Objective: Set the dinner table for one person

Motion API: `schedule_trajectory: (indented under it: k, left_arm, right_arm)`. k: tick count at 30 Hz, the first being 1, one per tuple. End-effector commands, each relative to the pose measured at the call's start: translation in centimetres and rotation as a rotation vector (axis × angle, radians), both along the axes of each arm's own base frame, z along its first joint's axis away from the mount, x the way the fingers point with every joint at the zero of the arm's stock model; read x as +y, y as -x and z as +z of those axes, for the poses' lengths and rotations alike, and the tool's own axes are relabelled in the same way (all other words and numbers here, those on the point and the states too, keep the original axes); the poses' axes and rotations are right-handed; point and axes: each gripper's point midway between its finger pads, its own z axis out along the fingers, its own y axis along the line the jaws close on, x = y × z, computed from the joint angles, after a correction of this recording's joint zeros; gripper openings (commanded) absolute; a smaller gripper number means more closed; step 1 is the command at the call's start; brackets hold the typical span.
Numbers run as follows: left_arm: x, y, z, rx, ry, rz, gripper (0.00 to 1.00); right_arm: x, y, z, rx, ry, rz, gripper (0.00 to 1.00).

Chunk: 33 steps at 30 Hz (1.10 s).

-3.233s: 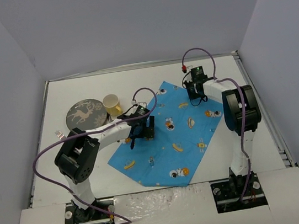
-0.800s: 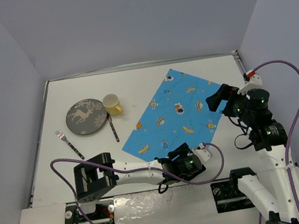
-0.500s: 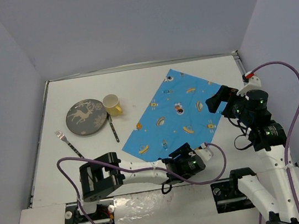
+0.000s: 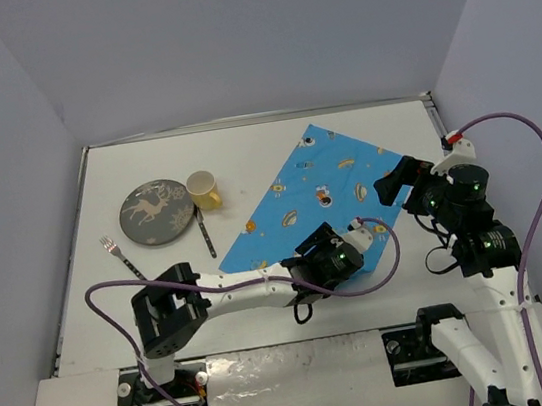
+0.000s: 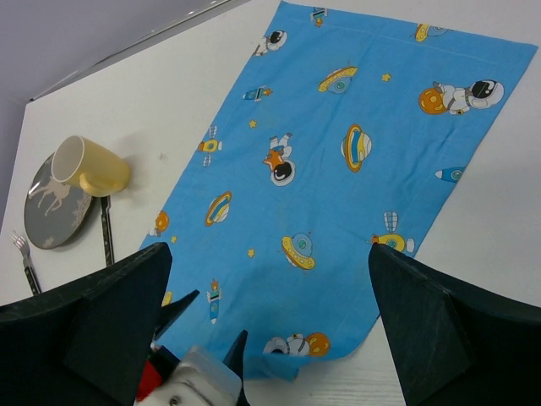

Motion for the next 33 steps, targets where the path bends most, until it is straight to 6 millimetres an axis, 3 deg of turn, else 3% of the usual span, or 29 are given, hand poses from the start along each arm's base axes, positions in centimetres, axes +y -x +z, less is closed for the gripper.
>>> schedule_trajectory:
  k: [1,5,8,13,18,25,32,33]
  left_arm:
    - [-0.1,-0.5,7.6,-0.052,0.157,0.022,0.65]
    - [1.1,1.0,8.8,0.019,0.242,0.012,0.7]
    - [1.5,2.8,8.3,0.092,0.249,-0.042,0.71]
    - [0.5,6.5,4.4,0.186,0.209,-0.19,0.77]
    - [-1.2,8.9,0.3,0.218,0.104,-0.28,0.77]
    - [-2.6,9.3,-2.2,0.23,0.041,-0.33,0.73]
    - [-2.7,8.1,-3.6,0.181,-0.028,-0.303,0.64]
    - [-2.8,7.8,-3.9,0.169,-0.047,-0.298,0.6]
  right_arm:
    - [-0.5,-0.5,1.5,-0.056,0.024,-0.016,1.0]
    - [-0.6,-0.8,0.7,-0.025,0.037,-0.013,1.0]
    - [-0.5,-1.1,-0.1,0.006,0.037,-0.005,1.0]
    - [-0.2,-1.4,-1.4,0.049,0.032,0.013,1.0]
    - [0.0,-1.4,-1.7,0.058,0.032,0.025,1.0]
    - [0.1,-1.2,-1.6,0.051,0.033,0.033,1.0]
    - [0.2,-1.1,-2.0,0.058,0.033,0.037,1.0]
    - [0.1,-1.1,-2.1,0.059,0.034,0.037,1.0]
